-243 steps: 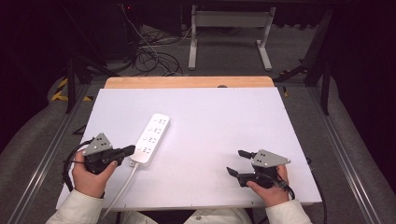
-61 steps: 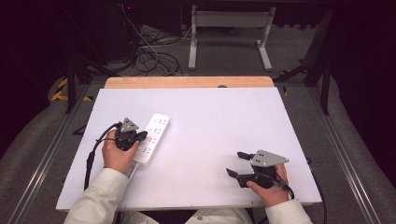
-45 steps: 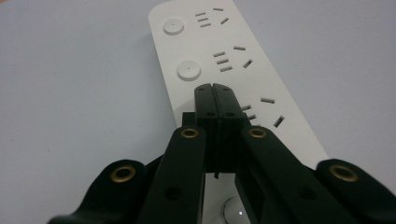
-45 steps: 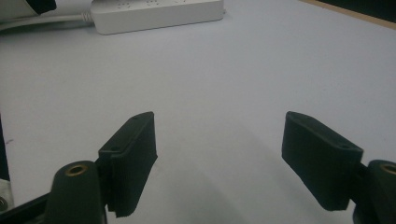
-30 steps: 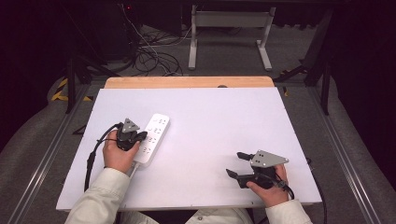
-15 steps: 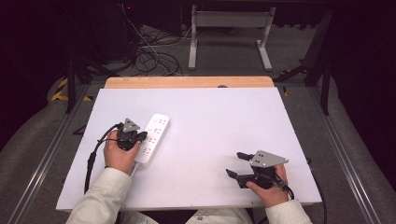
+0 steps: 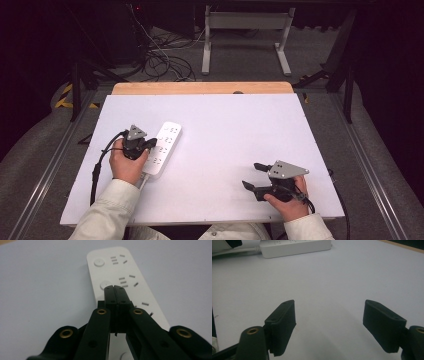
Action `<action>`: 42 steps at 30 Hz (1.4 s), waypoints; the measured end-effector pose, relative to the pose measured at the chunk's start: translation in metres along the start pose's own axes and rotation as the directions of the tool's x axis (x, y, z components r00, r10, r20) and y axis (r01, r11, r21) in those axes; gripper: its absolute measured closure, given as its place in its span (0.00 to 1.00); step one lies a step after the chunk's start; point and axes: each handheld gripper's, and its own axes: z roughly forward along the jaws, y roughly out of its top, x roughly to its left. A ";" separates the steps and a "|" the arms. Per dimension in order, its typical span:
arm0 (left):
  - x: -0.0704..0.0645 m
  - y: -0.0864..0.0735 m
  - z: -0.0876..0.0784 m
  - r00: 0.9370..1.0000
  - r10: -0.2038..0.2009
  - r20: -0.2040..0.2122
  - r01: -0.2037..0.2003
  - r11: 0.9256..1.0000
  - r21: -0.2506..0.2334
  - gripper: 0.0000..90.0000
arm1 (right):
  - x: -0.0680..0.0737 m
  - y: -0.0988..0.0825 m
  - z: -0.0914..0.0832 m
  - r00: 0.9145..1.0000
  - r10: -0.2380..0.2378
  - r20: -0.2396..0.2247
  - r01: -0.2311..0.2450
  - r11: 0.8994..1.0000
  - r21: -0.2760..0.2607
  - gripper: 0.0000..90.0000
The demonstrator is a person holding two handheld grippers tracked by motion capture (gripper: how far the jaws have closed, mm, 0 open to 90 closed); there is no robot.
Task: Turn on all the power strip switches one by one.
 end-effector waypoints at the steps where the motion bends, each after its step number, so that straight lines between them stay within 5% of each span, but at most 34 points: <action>1: 0.000 0.000 0.000 1.000 0.000 0.000 0.000 1.000 0.000 1.00 | 0.000 0.000 0.000 1.000 0.000 0.000 0.000 1.000 0.000 0.30; 4: 0.003 0.005 -0.001 1.000 -0.019 0.018 0.020 1.000 -0.013 1.00 | 0.000 0.000 0.001 1.000 -0.001 0.001 0.001 1.000 0.004 0.30; 17: 0.004 0.021 0.017 0.998 0.061 -0.001 -0.061 0.998 0.020 1.00 | 0.000 0.000 0.001 1.000 0.002 -0.002 -0.002 1.000 0.004 0.30; 28: 0.007 0.020 0.035 0.999 0.045 -0.003 -0.045 0.996 0.077 1.00 | 0.000 0.000 0.000 1.000 0.000 -0.008 0.000 1.000 0.001 0.30; 42: 0.008 0.021 0.035 0.998 0.062 0.006 -0.062 0.994 0.095 1.00 | 0.000 0.000 0.001 1.000 -0.001 -0.009 0.001 1.000 0.004 0.30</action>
